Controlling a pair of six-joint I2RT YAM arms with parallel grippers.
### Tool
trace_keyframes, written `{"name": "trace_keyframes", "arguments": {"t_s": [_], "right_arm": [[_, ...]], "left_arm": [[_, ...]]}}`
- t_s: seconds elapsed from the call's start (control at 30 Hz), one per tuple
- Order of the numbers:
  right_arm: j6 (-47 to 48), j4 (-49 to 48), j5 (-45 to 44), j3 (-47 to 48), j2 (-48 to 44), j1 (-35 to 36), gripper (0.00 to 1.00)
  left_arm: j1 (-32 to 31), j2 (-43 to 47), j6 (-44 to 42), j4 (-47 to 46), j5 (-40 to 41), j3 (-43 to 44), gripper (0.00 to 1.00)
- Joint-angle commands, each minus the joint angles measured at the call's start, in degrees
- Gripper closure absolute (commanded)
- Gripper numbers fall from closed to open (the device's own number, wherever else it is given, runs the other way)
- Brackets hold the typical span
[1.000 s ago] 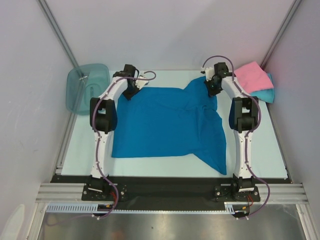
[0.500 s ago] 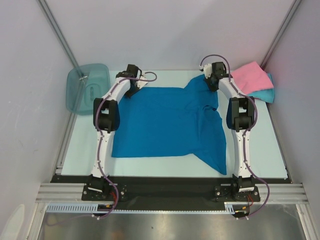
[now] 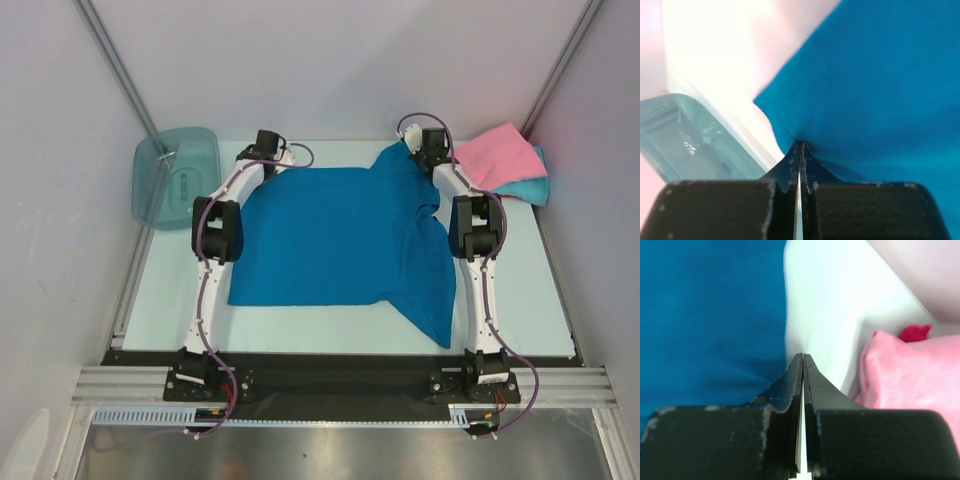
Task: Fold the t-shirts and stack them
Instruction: Flatten the tshirt out
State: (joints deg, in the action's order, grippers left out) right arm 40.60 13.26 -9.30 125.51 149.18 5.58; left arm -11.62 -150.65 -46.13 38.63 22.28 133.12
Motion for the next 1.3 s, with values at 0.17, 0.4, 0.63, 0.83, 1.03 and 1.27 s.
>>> {"name": "trace_keyframes", "arguments": {"t_s": [0.17, 0.4, 0.63, 0.83, 1.03, 1.27], "right_arm": [[8.44, -12.09, -3.18, 0.79, 3.74, 1.18, 1.0], [4.77, -10.65, -5.04, 2.97, 2.0, 1.97, 0.89], [-7.19, 8.88, 2.35, -1.48, -15.12, 1.54, 0.5], [-8.78, 20.22, 8.42, -7.36, -19.89, -0.31, 0.79], [-8.26, 22.43, 10.53, -13.89, -21.04, -1.98, 1.0], [-6.94, 23.91, 11.93, -13.63, -18.67, -2.07, 1.0]], "left_arm": [[-0.07, -2.19, -4.84, -8.65, 5.66, 1.79, 1.0], [-0.51, 0.61, -2.92, -10.59, 7.33, 0.74, 1.0], [-0.6, 16.4, 1.83, -9.89, 0.17, -8.81, 1.0], [-1.83, 25.14, -2.99, -1.84, -12.16, -19.03, 1.0], [-1.92, 22.95, -4.67, 6.0, -20.87, -20.1, 1.0], [-2.01, 16.62, -6.52, 12.34, -23.25, -15.88, 1.0]]}}
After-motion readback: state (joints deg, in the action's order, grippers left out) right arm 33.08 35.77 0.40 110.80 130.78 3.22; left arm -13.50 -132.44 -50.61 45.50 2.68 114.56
